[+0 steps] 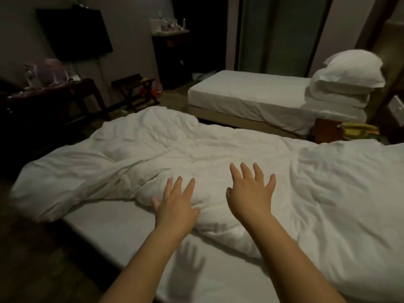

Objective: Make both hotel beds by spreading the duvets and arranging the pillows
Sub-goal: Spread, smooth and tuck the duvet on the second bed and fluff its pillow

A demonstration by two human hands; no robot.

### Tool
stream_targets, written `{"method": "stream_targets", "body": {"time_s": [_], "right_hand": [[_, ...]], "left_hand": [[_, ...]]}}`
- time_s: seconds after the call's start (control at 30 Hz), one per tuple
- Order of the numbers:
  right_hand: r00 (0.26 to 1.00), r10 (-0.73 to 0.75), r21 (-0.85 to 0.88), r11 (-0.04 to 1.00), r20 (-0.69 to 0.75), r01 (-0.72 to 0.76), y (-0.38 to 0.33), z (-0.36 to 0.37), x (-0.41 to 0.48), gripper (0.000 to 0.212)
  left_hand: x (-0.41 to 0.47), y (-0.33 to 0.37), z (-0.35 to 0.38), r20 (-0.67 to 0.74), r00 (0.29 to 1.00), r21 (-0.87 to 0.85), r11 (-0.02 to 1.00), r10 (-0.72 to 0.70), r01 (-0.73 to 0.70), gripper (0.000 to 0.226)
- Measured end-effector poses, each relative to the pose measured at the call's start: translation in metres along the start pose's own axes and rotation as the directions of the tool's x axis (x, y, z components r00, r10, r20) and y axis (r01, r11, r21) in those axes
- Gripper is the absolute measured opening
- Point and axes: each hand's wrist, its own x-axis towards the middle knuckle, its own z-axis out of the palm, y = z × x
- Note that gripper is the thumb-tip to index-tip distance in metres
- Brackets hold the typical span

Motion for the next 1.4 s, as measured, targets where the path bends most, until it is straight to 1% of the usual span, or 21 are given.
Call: {"method": "stream_targets", "body": {"time_s": [0.1,0.2,0.33,0.4,0.53,0.67,0.8,0.93,1.07,1.17,1.27,1.4], "right_hand": [[0.999,-0.033,0.014,0.999,0.014,0.033,-0.060,0.027,-0.021,0.062],[0.996,-0.045,0.056,0.998,0.082,0.041,-0.134,0.053,-0.051,0.065],[0.991,-0.104,0.080,0.992,0.081,0.098,-0.222,0.079,-0.076,0.060],[0.988,-0.128,0.085,0.989,0.088,0.121,-0.260,0.088,-0.084,0.059],[0.982,-0.172,0.097,0.982,0.077,0.165,-0.325,0.101,-0.080,0.058],[0.972,-0.211,0.120,0.973,0.099,0.199,-0.379,0.123,-0.061,0.058],[0.969,-0.203,0.144,0.972,0.138,0.183,-0.422,0.161,-0.024,0.059],[0.963,-0.184,0.179,0.972,0.195,0.149,-0.469,0.201,0.036,0.062],[0.961,-0.177,0.229,0.965,0.214,0.127,-0.526,0.219,0.103,0.063],[0.958,-0.181,0.205,0.969,0.222,0.135,-0.554,0.224,0.141,0.064],[0.963,-0.103,0.152,0.986,0.249,0.066,-0.556,0.230,0.172,0.063],[0.950,0.086,0.099,0.988,0.302,-0.121,-0.545,0.239,0.211,0.064]], "left_hand": [[-0.027,-0.065,0.005,0.003,0.999,0.014,0.999,-0.032,0.032,0.071],[-0.053,-0.141,-0.001,0.016,0.998,0.061,0.996,-0.059,0.057,0.073],[-0.074,-0.232,-0.016,-0.018,0.992,0.066,0.990,-0.125,0.126,0.072],[-0.084,-0.270,-0.021,0.003,0.989,0.054,0.987,-0.149,0.149,0.072],[-0.086,-0.336,-0.031,-0.007,0.982,0.042,0.981,-0.187,0.187,0.072],[-0.066,-0.391,-0.038,-0.018,0.975,0.059,0.973,-0.220,0.221,0.076],[-0.026,-0.430,-0.031,0.019,0.981,0.107,0.976,-0.194,0.191,0.079],[0.040,-0.471,-0.031,0.039,0.985,0.196,0.968,-0.166,0.155,0.084],[0.114,-0.515,-0.048,0.043,0.992,0.296,0.950,-0.115,0.098,0.085],[0.165,-0.536,-0.061,0.025,0.995,0.328,0.941,-0.099,0.086,0.081],[0.209,-0.541,-0.060,0.068,0.997,0.280,0.960,-0.040,0.020,0.085],[0.276,-0.550,-0.050,0.136,0.989,0.208,0.975,0.053,-0.081,0.085]]}}
